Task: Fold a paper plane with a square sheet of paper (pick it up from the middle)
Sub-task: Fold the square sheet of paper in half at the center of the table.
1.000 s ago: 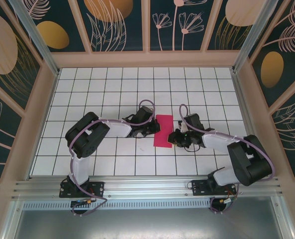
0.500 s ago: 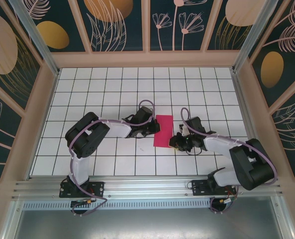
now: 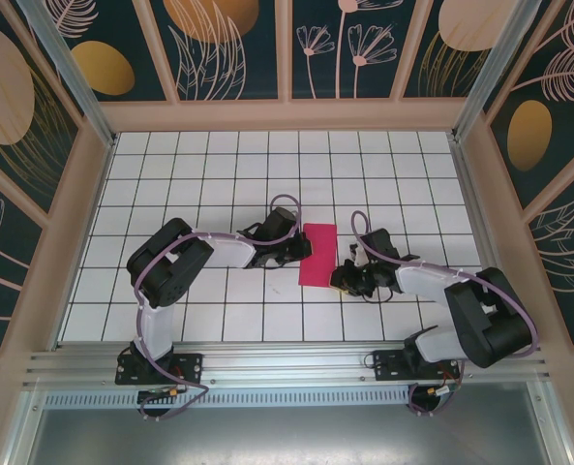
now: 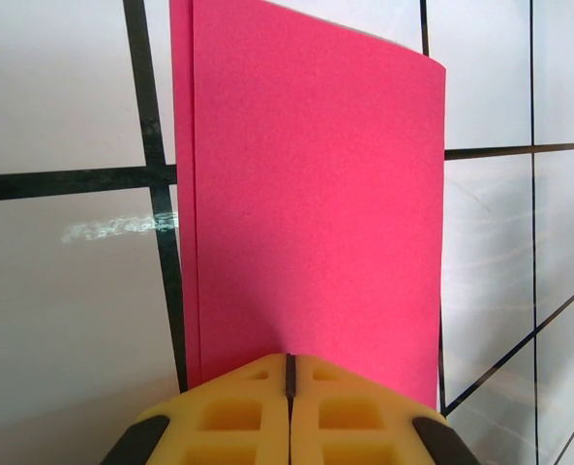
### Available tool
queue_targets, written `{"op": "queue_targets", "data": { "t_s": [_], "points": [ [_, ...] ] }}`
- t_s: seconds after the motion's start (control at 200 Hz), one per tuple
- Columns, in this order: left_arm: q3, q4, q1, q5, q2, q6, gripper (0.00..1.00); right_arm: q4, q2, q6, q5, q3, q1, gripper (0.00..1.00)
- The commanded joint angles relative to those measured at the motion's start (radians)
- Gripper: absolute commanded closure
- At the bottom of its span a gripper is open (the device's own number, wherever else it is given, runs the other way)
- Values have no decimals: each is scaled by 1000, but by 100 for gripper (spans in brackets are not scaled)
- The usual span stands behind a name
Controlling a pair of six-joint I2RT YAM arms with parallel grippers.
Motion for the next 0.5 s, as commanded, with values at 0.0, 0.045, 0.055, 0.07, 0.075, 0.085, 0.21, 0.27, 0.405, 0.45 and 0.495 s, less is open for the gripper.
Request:
{"op": "queue_targets", "data": {
  "t_s": [0.0,0.045,0.055,0.07,0.075,0.085,0.21,0.27,0.405,0.45,0.495],
  "points": [
    [-46,-199,-2,-29,46,25,92,-70,-13,-27,32,42,6,80],
    [-47,-200,-2,-30,45,25,92,-71,-30,-27,25,62,7,79],
    [-47,-200,-2,-30,45,25,92,-71,-34,-27,24,66,7,79],
    [-48,-200,-2,-30,43,25,92,-71,-39,-26,22,74,6,79],
    [-48,-200,-2,-30,43,25,92,-71,-40,-25,22,77,6,79],
    [-48,-201,-2,-30,44,24,92,-71,-43,-25,22,82,6,79],
    [-47,-201,-2,-31,45,22,92,-46,-21,-24,1,136,-3,79],
    [-47,-199,-2,-29,45,21,92,-22,13,-21,-21,151,-4,79],
    [-48,-199,-2,-32,42,22,92,25,74,-17,-37,134,-2,80],
    [-51,-199,-1,-32,41,21,92,33,92,-23,-35,120,-4,80],
    [-49,-199,-2,-32,42,22,92,38,110,-28,-25,104,-6,80]
  ]
}}
